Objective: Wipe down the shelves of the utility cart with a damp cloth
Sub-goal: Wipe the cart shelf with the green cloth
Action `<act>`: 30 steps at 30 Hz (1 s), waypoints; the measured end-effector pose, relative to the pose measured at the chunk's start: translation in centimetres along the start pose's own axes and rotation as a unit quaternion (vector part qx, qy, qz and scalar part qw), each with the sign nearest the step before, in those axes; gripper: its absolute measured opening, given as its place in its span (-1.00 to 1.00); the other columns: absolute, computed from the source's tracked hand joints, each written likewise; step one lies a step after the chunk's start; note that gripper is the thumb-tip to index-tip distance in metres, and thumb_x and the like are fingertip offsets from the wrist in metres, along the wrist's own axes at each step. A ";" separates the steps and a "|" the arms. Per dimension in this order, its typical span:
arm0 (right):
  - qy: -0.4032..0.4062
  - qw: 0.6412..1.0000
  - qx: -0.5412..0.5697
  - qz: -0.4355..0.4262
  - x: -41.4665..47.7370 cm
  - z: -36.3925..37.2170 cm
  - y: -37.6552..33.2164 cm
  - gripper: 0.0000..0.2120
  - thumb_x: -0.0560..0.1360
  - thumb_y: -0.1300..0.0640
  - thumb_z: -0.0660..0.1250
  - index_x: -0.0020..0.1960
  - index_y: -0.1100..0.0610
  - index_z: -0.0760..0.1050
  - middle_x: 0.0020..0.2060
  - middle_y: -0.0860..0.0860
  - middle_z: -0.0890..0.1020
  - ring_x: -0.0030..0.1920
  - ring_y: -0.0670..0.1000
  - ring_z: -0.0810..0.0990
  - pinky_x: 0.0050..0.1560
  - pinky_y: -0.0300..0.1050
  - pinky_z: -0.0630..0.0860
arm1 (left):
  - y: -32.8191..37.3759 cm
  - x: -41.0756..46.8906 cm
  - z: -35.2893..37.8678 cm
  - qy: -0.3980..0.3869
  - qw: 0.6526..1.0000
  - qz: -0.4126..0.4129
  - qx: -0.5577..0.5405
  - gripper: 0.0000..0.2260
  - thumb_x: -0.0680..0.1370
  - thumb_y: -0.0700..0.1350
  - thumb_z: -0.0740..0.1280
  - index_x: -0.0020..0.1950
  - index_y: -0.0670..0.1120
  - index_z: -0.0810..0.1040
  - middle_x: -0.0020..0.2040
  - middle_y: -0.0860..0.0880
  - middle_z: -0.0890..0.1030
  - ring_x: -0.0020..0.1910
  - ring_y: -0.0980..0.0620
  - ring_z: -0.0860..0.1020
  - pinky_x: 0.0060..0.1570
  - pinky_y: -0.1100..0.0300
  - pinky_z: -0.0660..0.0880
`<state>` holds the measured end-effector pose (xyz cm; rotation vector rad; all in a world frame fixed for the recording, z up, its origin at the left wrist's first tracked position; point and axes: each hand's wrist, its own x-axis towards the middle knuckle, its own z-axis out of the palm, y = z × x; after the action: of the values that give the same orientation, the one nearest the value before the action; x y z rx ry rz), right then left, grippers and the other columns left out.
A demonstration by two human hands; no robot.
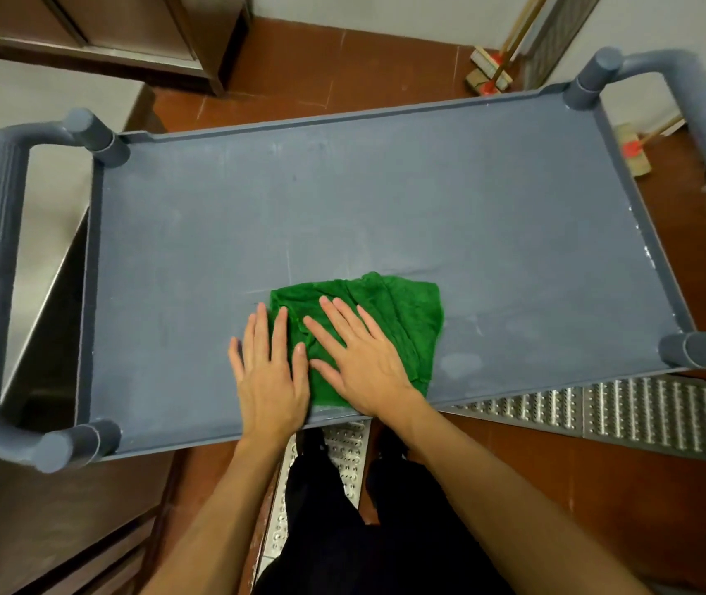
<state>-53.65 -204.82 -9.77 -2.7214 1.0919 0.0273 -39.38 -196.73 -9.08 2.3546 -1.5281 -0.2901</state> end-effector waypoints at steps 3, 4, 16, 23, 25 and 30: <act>0.002 1.000 -0.009 0.010 -1.1 -0.1 2.0 -0.41 0.65 -0.24 -0.07 0.60 -0.02 0.01 0.59 0.09 -0.04 0.59 0.06 -0.10 0.55 0.08 -0.03 | 0.1 -0.1 -0.1 -0.005 1.000 -0.002 -0.003 -0.50 0.67 0.07 0.02 0.57 -0.10 0.28 0.60 -0.15 0.21 0.57 -0.14 0.20 0.52 -0.21 0.07; 0.002 1.000 -0.011 0.014 -1.4 -0.1 2.6 -0.41 0.65 -0.24 -0.07 0.60 -0.02 0.01 0.60 0.09 -0.04 0.59 0.05 -0.09 0.55 0.08 -0.03 | 0.1 -0.1 -0.2 -0.005 1.000 -0.006 -0.002 -0.50 0.67 0.08 0.02 0.57 -0.09 0.28 0.60 -0.15 0.21 0.57 -0.14 0.20 0.52 -0.21 0.07; -0.016 0.999 -0.027 0.041 -5.2 -1.7 9.8 -0.37 0.64 -0.28 -0.11 0.61 0.00 -0.06 0.60 0.07 -0.09 0.59 0.03 -0.16 0.56 0.10 -0.02 | -0.1 -0.1 -0.3 0.010 0.999 -0.030 -0.010 -0.52 0.66 0.06 0.05 0.53 -0.09 0.33 0.59 -0.17 0.24 0.56 -0.17 0.21 0.50 -0.22 0.07; -0.017 0.997 -0.037 0.071 -7.5 -2.4 14.5 -0.36 0.63 -0.29 -0.10 0.61 -0.01 -0.08 0.60 0.05 -0.10 0.59 0.02 -0.15 0.55 0.11 0.01 | -0.5 -0.1 -0.1 0.015 1.000 -0.026 -0.009 -0.54 0.66 0.07 0.05 0.52 -0.07 0.33 0.58 -0.16 0.25 0.56 -0.16 0.21 0.50 -0.22 0.08; -0.021 0.997 -0.041 0.070 -8.0 -2.5 15.6 -0.36 0.63 -0.29 -0.10 0.61 -0.01 -0.10 0.60 0.04 -0.11 0.59 0.02 -0.16 0.55 0.11 0.01 | -0.6 -0.1 -0.1 0.015 0.999 -0.027 -0.010 -0.54 0.67 0.07 0.05 0.52 -0.06 0.33 0.57 -0.15 0.26 0.56 -0.14 0.20 0.50 -0.23 0.08; -0.024 0.995 -0.054 0.086 -9.4 -2.9 18.1 -0.35 0.63 -0.30 -0.09 0.61 -0.02 -0.11 0.60 0.02 -0.12 0.59 0.01 -0.15 0.56 0.10 0.00 | -0.5 -0.1 -0.2 0.011 0.999 -0.029 -0.009 -0.54 0.66 0.07 0.05 0.52 -0.07 0.35 0.57 -0.14 0.27 0.56 -0.13 0.20 0.51 -0.22 0.07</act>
<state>-73.05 -211.71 -9.45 -2.6942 1.3453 0.1825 -38.92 -196.38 -9.08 2.3824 -1.4427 -0.2895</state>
